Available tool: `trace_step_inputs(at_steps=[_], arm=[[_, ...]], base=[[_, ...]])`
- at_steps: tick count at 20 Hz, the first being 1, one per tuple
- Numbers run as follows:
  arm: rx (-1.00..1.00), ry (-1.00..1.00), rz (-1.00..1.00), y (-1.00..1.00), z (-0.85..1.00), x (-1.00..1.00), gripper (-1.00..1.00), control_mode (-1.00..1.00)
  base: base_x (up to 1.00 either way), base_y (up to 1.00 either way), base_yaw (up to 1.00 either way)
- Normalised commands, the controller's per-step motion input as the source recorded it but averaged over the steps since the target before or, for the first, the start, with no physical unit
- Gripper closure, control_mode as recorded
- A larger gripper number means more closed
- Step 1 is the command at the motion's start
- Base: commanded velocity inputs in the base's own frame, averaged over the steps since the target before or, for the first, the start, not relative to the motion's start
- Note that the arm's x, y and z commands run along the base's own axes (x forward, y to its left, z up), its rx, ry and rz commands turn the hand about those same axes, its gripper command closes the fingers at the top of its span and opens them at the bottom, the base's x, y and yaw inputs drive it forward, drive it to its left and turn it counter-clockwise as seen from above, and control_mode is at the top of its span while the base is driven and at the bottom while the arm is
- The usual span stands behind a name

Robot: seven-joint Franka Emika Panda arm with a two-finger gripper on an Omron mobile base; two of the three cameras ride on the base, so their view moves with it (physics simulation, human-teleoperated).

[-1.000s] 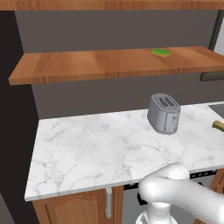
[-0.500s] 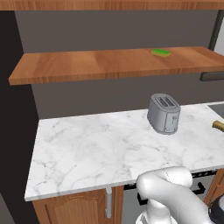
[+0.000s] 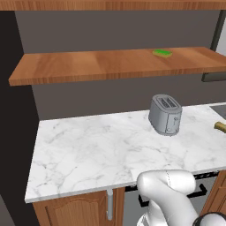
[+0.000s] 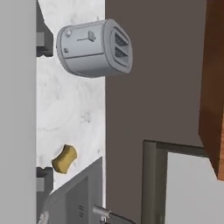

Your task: Locate and retrieve the sponge and sponge from the cabinet. Place them next to the sink.

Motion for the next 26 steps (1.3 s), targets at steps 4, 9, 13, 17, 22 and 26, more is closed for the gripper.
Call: trace_step_inputs(at_steps=[4,9,13,17,22,26], arm=[[-0.12,-0.20,0.07,0.21,0.73,-0.09,-1.00,-1.00],[-0.16,-0.12,0.07,0.16,0.66,-0.16,-1.00,-1.00],[-0.17,-0.04,0.08,0.09,0.52,-0.28,-1.00,-1.00],[-0.28,0.07,0.08,0.30,0.49,-0.28,-1.00,-1.00],[-0.31,0.35,0.04,0.39,0.18,0.06,-1.00,-1.00],[-0.26,0.47,0.01,0.31,0.03,0.25,-1.00,-1.00]], base=[[0.00,0.00,0.00],[0.00,0.00,0.00],[0.00,0.00,0.00],[0.00,0.00,0.00],[0.00,0.00,0.00],[0.00,0.00,0.00]])
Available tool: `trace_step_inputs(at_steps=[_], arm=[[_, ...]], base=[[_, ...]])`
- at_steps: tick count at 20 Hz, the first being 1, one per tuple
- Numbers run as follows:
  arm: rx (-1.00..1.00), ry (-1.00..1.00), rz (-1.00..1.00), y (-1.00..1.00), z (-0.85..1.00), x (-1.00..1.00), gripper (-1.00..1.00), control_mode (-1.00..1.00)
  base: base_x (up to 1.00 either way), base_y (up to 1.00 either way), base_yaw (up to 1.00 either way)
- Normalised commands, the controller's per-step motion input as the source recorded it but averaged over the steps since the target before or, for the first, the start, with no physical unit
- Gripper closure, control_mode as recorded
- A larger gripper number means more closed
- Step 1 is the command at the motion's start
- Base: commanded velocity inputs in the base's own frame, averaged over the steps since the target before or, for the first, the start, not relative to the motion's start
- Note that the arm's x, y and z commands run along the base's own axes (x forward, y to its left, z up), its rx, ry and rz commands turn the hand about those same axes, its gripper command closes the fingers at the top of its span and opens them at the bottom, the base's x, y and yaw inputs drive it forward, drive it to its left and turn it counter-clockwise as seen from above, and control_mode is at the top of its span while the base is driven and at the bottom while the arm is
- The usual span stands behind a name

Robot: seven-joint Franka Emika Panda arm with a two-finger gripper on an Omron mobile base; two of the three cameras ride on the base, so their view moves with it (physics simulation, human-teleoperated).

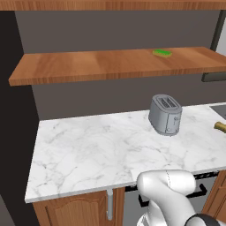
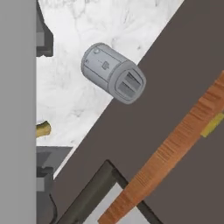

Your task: Locate and retrieve the sponge and sponge from the cabinet. Place them next to the sink.

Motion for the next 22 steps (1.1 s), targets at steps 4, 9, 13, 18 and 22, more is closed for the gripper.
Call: trace_step_inputs(at_steps=[4,9,13,18,22], arm=[[-0.04,0.26,0.00,0.02,0.03,0.27,-1.00,-1.00],[0.01,0.14,-0.15,0.16,0.01,0.14,-1.00,-1.00],[0.04,0.08,-0.35,0.17,-0.01,0.01,-1.00,-1.00],[0.16,0.01,-0.32,0.08,-0.02,0.01,-1.00,-1.00],[0.19,0.00,-0.11,0.02,-0.05,0.03,-1.00,-1.00]], base=[[0.00,0.00,0.00],[0.00,0.00,0.00],[0.00,0.00,0.00],[0.00,0.00,0.00],[0.00,0.00,0.00]])
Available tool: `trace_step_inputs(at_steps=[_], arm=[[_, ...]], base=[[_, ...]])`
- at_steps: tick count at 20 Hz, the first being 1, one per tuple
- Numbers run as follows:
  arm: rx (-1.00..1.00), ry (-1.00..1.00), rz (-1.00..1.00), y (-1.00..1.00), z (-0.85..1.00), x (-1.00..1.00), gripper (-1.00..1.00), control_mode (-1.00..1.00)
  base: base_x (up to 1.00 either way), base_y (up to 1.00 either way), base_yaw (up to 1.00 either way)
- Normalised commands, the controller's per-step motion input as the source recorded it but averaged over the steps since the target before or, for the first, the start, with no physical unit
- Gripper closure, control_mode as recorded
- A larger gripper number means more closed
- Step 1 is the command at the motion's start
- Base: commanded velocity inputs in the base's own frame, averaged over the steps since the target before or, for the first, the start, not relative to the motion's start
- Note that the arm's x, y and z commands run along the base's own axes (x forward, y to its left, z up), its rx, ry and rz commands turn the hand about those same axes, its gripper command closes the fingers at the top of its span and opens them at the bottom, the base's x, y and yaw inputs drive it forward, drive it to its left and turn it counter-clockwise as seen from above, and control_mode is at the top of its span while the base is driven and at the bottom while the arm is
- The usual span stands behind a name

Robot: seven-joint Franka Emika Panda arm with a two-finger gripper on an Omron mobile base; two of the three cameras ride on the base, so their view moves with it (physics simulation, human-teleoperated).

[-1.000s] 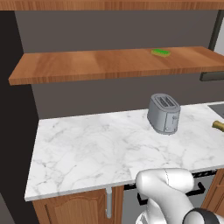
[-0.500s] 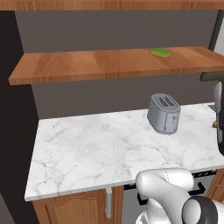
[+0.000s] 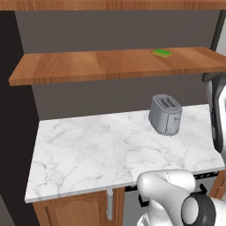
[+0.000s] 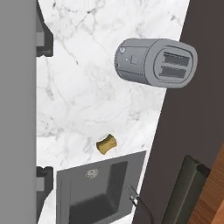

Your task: Locate and retrieve the sponge and sponge from the cabinet. Place them next to the sink.

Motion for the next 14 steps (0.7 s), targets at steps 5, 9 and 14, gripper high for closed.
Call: trace_step_inputs(at_steps=[5,9,14], arm=[[0.08,-0.04,0.08,0.01,0.00,0.09,-1.00,-1.00],[0.10,-0.10,0.07,0.06,0.00,0.19,-1.00,-1.00],[0.01,-0.01,-0.08,0.24,0.01,0.01,-1.00,-1.00]], base=[[0.00,0.00,0.00],[0.00,0.00,0.00],[0.00,0.00,0.00]])
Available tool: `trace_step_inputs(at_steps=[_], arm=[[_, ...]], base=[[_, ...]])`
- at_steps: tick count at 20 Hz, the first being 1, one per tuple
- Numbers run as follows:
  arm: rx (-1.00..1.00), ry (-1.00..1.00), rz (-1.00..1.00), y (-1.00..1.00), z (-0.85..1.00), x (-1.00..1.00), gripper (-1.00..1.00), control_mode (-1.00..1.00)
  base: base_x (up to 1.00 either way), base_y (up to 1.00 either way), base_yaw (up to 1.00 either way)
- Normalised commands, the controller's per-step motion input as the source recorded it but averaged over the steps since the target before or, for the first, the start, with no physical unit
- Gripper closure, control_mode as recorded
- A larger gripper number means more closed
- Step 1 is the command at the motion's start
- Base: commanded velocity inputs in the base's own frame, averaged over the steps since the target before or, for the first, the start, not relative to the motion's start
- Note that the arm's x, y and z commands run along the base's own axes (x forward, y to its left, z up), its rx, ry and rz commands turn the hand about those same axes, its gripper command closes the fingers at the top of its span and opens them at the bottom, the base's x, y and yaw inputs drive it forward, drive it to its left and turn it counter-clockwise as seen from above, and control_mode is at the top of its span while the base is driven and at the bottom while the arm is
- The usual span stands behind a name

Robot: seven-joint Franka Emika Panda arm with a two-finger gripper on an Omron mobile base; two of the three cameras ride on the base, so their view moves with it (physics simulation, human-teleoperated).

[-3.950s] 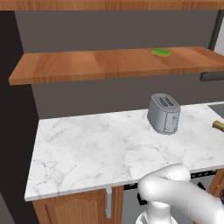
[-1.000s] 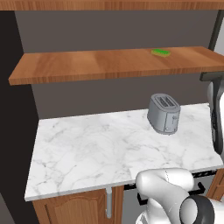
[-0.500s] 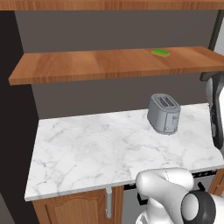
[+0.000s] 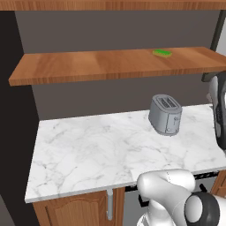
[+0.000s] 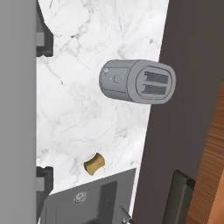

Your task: Locate and retrieve the sponge and sponge from the cabinet. Place them next to the sink.

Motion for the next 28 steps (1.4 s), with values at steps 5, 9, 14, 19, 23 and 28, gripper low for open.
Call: trace_step_inputs(at_steps=[5,9,14,19,23,28], arm=[[0.03,0.00,-0.12,0.21,0.15,-0.08,-1.00,-1.00],[0.04,-0.07,-0.04,0.08,0.19,0.00,-1.00,-1.00],[0.11,-0.10,0.01,0.00,0.25,0.01,-1.00,-1.00],[0.07,-0.08,0.01,0.00,0.33,0.00,-1.00,-1.00],[0.00,-0.05,0.00,0.04,0.44,0.00,-1.00,-1.00],[0.00,-0.10,0.01,0.06,0.33,0.00,-1.00,-1.00]], base=[[0.00,0.00,0.00],[0.00,0.00,0.00],[0.00,0.00,0.00],[0.00,0.00,0.00],[0.00,0.00,0.00],[0.00,0.00,0.00]])
